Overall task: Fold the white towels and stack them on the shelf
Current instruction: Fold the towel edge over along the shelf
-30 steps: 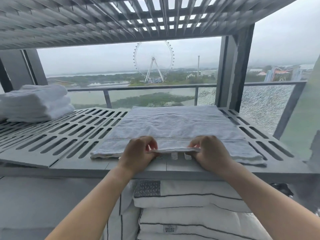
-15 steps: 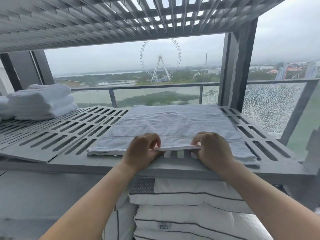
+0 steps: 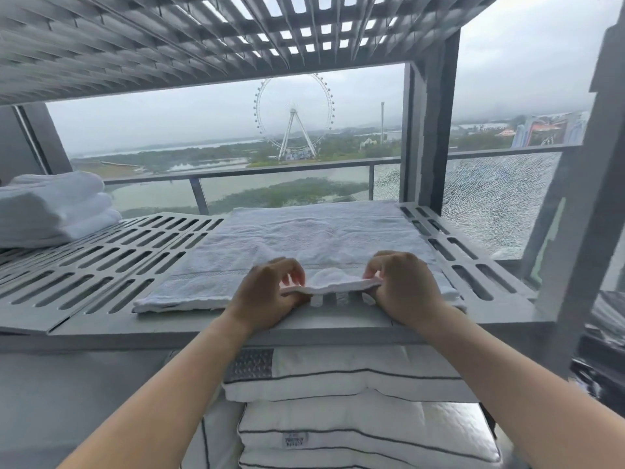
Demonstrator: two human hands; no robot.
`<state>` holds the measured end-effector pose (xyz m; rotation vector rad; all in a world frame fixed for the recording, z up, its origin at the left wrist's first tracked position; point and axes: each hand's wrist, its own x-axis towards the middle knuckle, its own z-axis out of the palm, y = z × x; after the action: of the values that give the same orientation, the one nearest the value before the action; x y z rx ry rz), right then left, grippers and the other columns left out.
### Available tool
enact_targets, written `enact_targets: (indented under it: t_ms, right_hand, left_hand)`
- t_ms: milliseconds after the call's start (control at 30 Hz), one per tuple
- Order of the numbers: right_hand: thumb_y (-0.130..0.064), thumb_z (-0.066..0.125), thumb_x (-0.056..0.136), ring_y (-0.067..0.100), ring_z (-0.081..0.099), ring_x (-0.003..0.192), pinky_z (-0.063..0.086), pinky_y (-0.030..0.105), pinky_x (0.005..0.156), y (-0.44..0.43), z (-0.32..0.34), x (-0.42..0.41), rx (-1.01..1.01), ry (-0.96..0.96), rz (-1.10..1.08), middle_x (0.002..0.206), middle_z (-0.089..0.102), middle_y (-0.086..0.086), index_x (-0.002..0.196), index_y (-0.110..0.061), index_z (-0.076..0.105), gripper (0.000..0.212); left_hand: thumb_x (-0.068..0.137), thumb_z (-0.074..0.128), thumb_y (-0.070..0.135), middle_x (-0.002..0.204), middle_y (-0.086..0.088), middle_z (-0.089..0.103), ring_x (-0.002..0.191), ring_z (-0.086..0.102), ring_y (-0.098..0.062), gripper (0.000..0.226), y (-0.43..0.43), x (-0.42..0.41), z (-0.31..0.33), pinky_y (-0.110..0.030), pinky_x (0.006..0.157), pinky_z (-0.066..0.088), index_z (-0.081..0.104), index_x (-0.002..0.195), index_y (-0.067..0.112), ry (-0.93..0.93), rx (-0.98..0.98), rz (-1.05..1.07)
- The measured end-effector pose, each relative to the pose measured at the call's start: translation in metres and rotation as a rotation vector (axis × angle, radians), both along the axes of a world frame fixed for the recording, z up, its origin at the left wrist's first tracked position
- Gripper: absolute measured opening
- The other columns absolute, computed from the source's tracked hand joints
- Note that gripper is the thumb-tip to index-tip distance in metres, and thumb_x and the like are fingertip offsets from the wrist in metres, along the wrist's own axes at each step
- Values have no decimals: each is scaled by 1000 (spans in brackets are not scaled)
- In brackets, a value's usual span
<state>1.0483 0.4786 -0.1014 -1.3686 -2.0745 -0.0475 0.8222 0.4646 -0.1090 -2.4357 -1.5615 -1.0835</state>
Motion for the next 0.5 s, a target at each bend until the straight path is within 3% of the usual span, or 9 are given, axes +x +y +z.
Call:
enact_targets:
  t_ms: [67,167,267,367,500]
  right_hand:
    - [-3,66,72,16,58,73,35,20,63,1,1,-1,8,17,-13,87,69,-5,78,-20,70,18]
    - [-6,67,75,18,61,81,39,21,66,-1,0,3,6,21,-4,93,69,-4,86,-21,71,20]
    - [-23,76,74,11,55,78,41,22,71,-6,-3,17,-15,14,83,100,67,-6,103,-20,69,31]
    - [-40,74,73,6,55,83,39,18,76,-13,-5,32,-36,16,182,104,64,-6,104,-16,70,40]
    - [-48,68,75,9,59,94,46,24,86,-20,-8,39,-51,67,218,105,64,-7,99,-16,72,40]
  left_hand:
    - [70,79,31,81,18,61,73,56,1,21,1,5,0,-16,64,43,65,85,29,-20,-26,-29]
    - [66,81,33,67,15,61,62,54,0,16,1,8,0,-14,58,41,66,70,31,-62,-41,-2]
    - [63,82,18,55,13,51,52,46,-2,32,-1,7,-1,-15,51,34,54,61,34,-80,-22,48]
    - [63,72,1,59,11,47,55,44,-3,41,-2,8,-1,-16,54,33,49,61,35,-53,-6,50]
    - [66,78,29,84,16,58,77,54,1,28,-4,19,-2,-11,62,41,60,86,36,-46,-55,-28]
